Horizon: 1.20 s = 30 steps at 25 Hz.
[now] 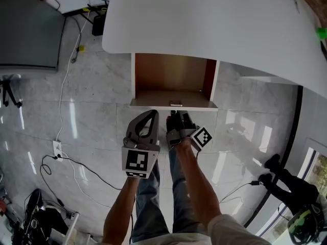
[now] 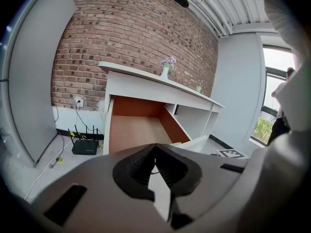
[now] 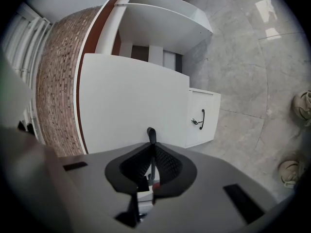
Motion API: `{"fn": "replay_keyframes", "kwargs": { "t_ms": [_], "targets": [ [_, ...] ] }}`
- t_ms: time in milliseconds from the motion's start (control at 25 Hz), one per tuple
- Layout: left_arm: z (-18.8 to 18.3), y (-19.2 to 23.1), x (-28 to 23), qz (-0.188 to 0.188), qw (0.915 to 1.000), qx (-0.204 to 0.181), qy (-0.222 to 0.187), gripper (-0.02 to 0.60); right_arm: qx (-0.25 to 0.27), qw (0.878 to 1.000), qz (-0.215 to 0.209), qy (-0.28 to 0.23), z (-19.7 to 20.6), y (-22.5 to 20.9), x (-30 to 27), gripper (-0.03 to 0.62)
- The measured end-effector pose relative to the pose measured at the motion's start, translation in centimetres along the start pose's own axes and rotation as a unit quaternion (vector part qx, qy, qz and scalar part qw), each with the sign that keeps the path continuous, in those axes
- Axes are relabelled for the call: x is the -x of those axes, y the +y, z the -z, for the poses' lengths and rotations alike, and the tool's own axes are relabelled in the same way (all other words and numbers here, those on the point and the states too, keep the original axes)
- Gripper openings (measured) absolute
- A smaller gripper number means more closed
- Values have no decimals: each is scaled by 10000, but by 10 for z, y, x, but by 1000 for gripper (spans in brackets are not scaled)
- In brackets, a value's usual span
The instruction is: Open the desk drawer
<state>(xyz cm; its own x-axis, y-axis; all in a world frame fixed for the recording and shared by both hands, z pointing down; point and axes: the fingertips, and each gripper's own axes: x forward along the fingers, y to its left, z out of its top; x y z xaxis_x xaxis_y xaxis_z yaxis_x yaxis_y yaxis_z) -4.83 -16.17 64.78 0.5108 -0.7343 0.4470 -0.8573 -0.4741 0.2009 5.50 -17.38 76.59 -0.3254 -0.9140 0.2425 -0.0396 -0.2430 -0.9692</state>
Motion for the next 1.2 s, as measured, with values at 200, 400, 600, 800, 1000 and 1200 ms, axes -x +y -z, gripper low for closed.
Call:
{"fn": "replay_keyframes", "kwargs": {
  "t_ms": [200, 400, 600, 800, 1000, 1200],
  "targets": [
    [5, 4, 2, -17, 10000, 25, 40, 12, -14, 9999, 152, -18, 0, -17, -1, 34],
    [7, 3, -2, 27, 10000, 34, 52, 12, -79, 9999, 131, 52, 5, -31, 3, 32],
    [11, 4, -5, 30, 10000, 50, 73, 12, -70, 9999, 77, 28, 6, -35, 3, 32],
    [13, 3, -5, 46, 9999, 54, 103, 12, -49, 10000, 58, 59, 6, -35, 3, 32],
    [8, 5, -6, 36, 10000, 29, 68, 12, -250, 9997, -5, -12, 7, -34, 4, 34],
    [7, 1, -6, 43, 10000, 28, 54, 12, -245, 9997, 0, -20, 6, -35, 5, 39]
  ]
}}
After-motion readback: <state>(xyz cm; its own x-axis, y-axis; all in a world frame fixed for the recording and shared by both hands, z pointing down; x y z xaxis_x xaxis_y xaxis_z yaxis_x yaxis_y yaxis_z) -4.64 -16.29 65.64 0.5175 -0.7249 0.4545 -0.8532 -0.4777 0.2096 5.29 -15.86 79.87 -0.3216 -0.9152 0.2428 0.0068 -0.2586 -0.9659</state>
